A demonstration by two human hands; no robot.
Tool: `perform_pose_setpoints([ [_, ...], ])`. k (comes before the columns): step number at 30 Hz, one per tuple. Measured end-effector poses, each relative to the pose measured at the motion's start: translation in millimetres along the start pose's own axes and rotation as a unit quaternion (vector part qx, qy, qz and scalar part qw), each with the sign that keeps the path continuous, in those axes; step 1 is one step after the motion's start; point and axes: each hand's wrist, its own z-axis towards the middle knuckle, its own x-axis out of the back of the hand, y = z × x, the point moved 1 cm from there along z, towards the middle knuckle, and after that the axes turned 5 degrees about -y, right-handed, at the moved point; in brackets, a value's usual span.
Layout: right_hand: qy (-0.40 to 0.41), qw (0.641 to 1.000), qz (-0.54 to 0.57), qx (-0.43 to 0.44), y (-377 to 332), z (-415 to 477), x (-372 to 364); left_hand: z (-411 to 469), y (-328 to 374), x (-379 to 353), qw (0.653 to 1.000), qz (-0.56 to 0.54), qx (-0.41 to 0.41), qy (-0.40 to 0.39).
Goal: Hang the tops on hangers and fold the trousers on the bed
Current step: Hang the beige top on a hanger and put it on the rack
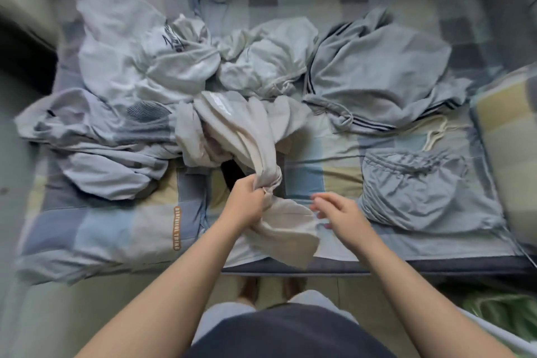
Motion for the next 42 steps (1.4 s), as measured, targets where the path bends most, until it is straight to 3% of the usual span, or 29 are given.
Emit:
perform_pose_setpoints([
  [2,-0.011,0.994,0.068,-0.086,-11.1,9.4,-5.1,-29.8,3.8,13.4,0.998,0.041,-0.031,-0.041],
  [5,-0.095,0.953,0.206,-0.199,-36.0,33.2,-22.2,-68.2,7.5,21.7,0.982,0.136,-0.063,-0.114],
  [7,-0.149,0.935,0.234,-0.22,-54.8,43.1,-38.2,-90.6,13.9,20.6,0.967,0.201,-0.091,-0.13],
  [9,-0.158,0.932,0.245,-0.217,-72.9,43.2,-52.1,-105.8,21.1,21.8,0.968,0.19,-0.063,-0.149],
  [11,-0.112,0.937,0.265,-0.199,-85.5,41.1,-57.7,-102.8,8.1,31.1,0.978,0.169,-0.053,-0.115],
  [14,-0.009,0.97,0.219,-0.104,-98.9,30.4,-46.9,-83.5,-18.2,56.4,0.988,0.154,-0.018,0.011],
  [17,-0.049,0.985,0.167,-0.018,-124.1,-2.8,-39.4,-84.7,-9.8,73.1,0.959,0.242,-0.005,0.145],
  [20,-0.13,0.981,0.133,0.057,-160.1,-44.5,-43.1,-84.6,19.5,62.0,0.943,0.28,-0.157,0.092],
  [22,-0.167,0.972,0.124,0.105,-180.6,-66.4,-45.6,-81.0,38.5,48.9,0.952,0.203,-0.225,0.04],
  [24,-0.168,0.968,0.116,0.144,-193.6,-79.3,-43.8,-76.9,52.8,44.7,0.969,0.059,-0.232,0.055],
  [29,-0.079,0.966,-0.013,0.248,-177.9,-74.6,-13.6,-83.7,76.3,58.7,0.968,-0.137,-0.203,0.059],
  [32,-0.113,0.97,-0.107,0.189,-144.9,-65.2,-3.6,-92.6,87.2,62.7,0.951,-0.248,-0.18,0.049],
  [35,-0.144,0.964,-0.186,0.124,-112.8,-54.6,-14.0,-97.2,94.6,68.8,0.942,-0.281,-0.169,0.067],
  [39,-0.025,0.945,-0.312,0.097,-90.7,-32.0,-5.9,-91.8,91.2,88.9,0.947,-0.244,-0.159,0.135],
  [42,-0.01,0.958,-0.26,0.124,-105.1,-41.8,-0.9,-81.4,80.6,105.8,0.942,-0.216,-0.169,0.193],
])
